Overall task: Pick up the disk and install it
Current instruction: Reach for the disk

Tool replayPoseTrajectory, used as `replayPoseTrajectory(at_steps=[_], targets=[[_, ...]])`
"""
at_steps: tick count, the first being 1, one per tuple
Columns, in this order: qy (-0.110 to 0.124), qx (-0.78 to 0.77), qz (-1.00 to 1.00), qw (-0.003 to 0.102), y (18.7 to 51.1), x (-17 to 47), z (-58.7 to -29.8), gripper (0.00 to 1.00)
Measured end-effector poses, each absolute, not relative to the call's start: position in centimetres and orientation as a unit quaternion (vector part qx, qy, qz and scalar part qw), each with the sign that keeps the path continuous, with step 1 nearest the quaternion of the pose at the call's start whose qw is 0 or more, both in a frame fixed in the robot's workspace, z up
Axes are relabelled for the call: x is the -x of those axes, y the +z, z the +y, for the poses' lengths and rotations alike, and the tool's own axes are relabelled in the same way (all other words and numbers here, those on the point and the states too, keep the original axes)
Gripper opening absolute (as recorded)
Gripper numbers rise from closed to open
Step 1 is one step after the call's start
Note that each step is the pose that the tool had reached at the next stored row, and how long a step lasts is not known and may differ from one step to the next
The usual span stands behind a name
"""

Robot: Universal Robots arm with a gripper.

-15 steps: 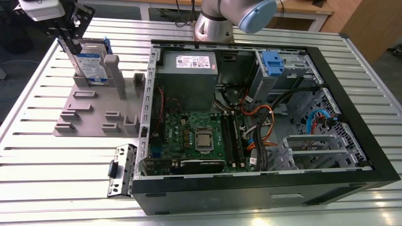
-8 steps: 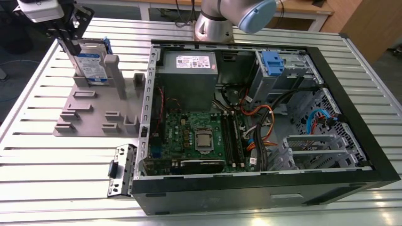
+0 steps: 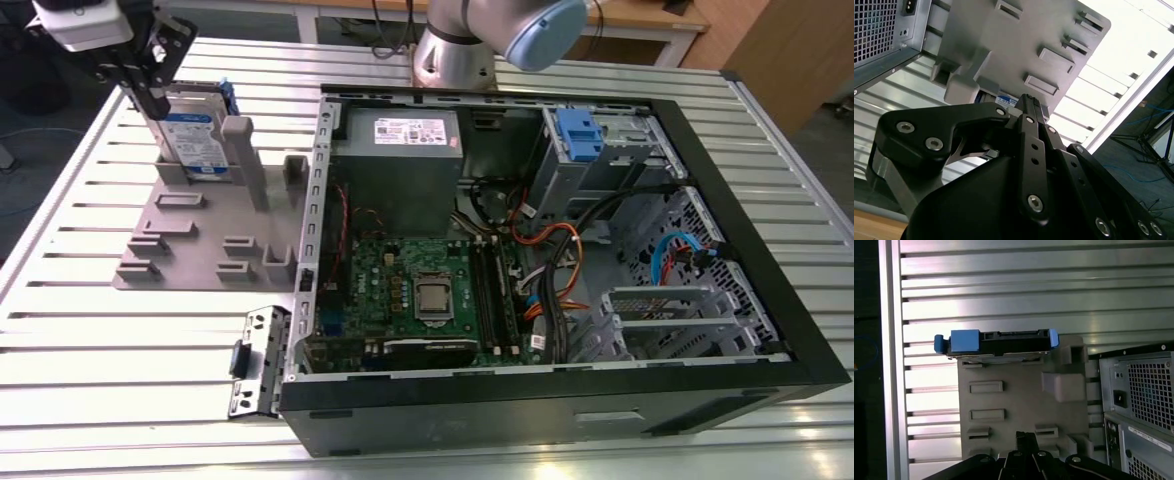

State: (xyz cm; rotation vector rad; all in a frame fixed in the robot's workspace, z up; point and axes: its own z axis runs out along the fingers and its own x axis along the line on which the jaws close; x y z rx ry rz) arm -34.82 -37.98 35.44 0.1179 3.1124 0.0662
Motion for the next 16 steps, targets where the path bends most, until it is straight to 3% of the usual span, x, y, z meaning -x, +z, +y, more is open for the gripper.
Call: replayPoseTrajectory(at_steps=[16], targets=[[0.019, -0.038, 0.999, 0.013, 34.3, 35.4, -35.0, 0.1]])
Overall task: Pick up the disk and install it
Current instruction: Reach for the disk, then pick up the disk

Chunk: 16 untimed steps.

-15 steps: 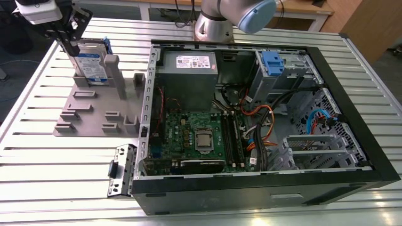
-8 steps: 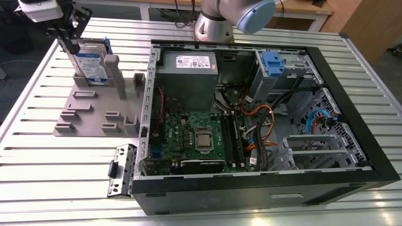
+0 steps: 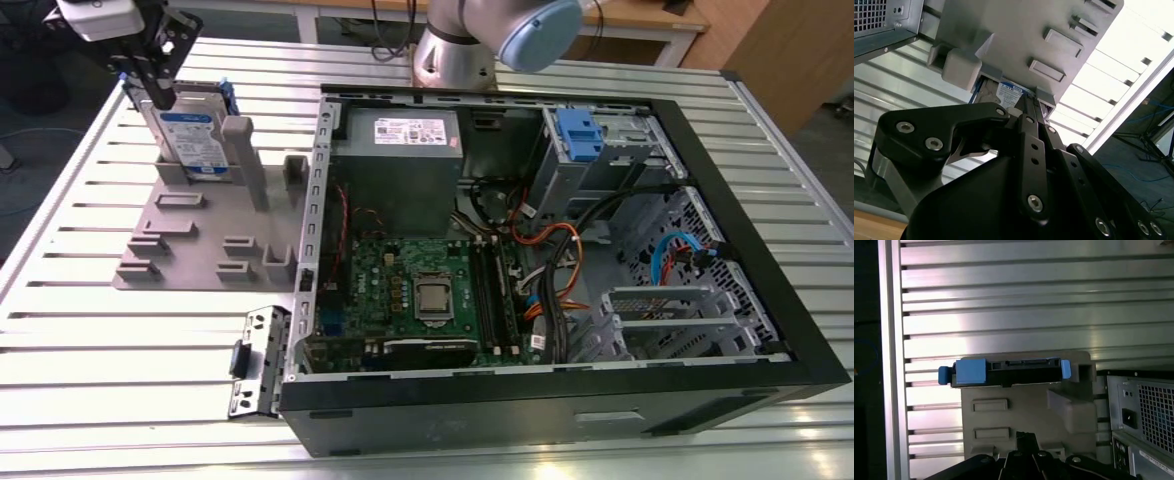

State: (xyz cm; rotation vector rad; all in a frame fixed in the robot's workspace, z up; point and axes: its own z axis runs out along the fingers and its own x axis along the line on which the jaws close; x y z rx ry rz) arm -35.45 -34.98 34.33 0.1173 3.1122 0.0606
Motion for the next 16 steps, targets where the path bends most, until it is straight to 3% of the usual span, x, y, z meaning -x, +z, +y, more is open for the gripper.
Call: replayPoseTrajectory(at_steps=[16], targets=[[0.019, -0.037, 0.999, 0.013, 34.0, 35.62, -34.4, 0.1]])
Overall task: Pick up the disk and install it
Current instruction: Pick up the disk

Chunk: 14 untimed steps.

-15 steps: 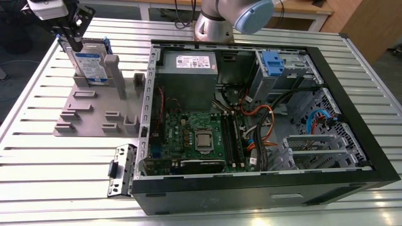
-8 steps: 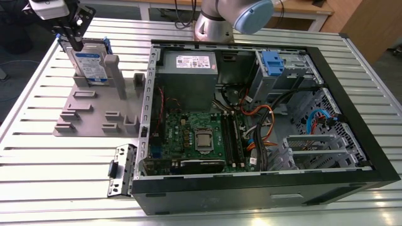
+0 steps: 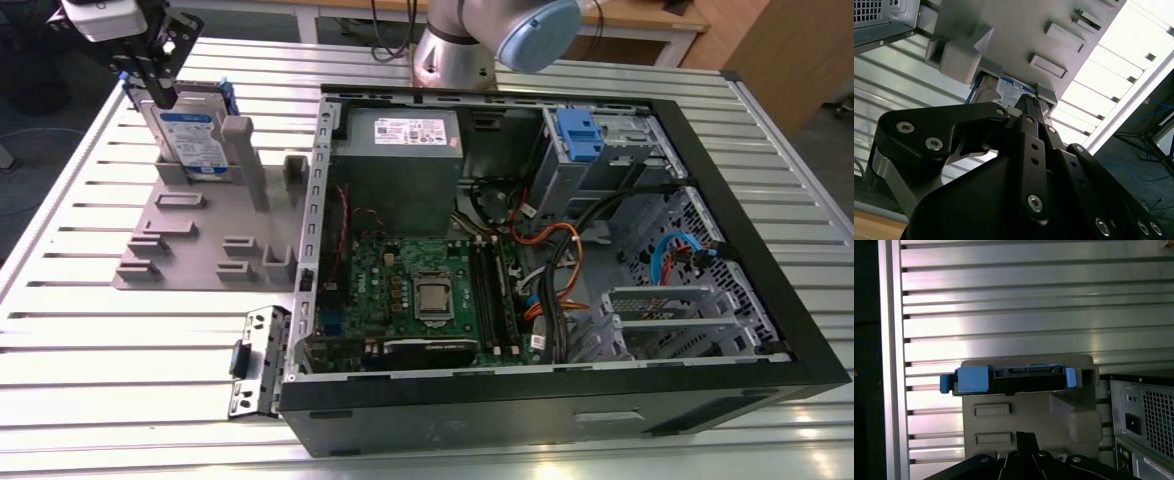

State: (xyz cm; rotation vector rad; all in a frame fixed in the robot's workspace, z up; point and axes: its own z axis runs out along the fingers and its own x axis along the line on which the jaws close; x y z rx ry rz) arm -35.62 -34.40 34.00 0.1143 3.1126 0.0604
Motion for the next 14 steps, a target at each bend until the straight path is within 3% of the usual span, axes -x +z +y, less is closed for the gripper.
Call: replayPoseTrajectory(at_steps=[14], targets=[[0.02, 0.001, 1.0, 0.012, 33.99, 35.62, -34.4, 0.1]])
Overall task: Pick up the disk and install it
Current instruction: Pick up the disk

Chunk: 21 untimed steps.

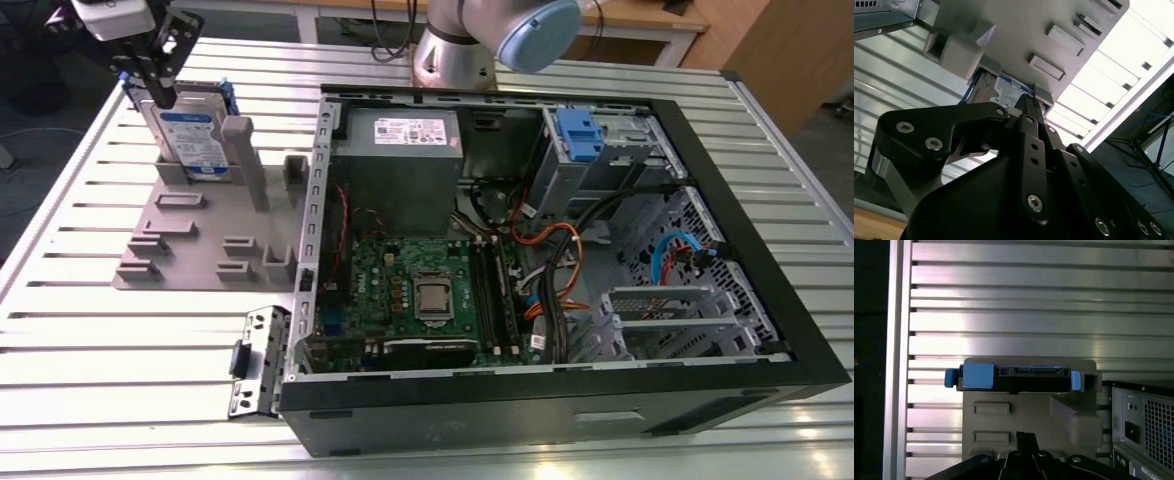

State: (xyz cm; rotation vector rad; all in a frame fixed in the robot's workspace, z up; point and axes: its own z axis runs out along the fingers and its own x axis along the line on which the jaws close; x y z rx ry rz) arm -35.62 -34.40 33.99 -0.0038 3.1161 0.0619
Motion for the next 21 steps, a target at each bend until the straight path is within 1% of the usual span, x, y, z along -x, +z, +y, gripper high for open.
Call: replayPoseTrajectory(at_steps=[21], targets=[[0.021, 0.082, 0.996, 0.011, 33.99, 35.62, -34.4, 0.1]])
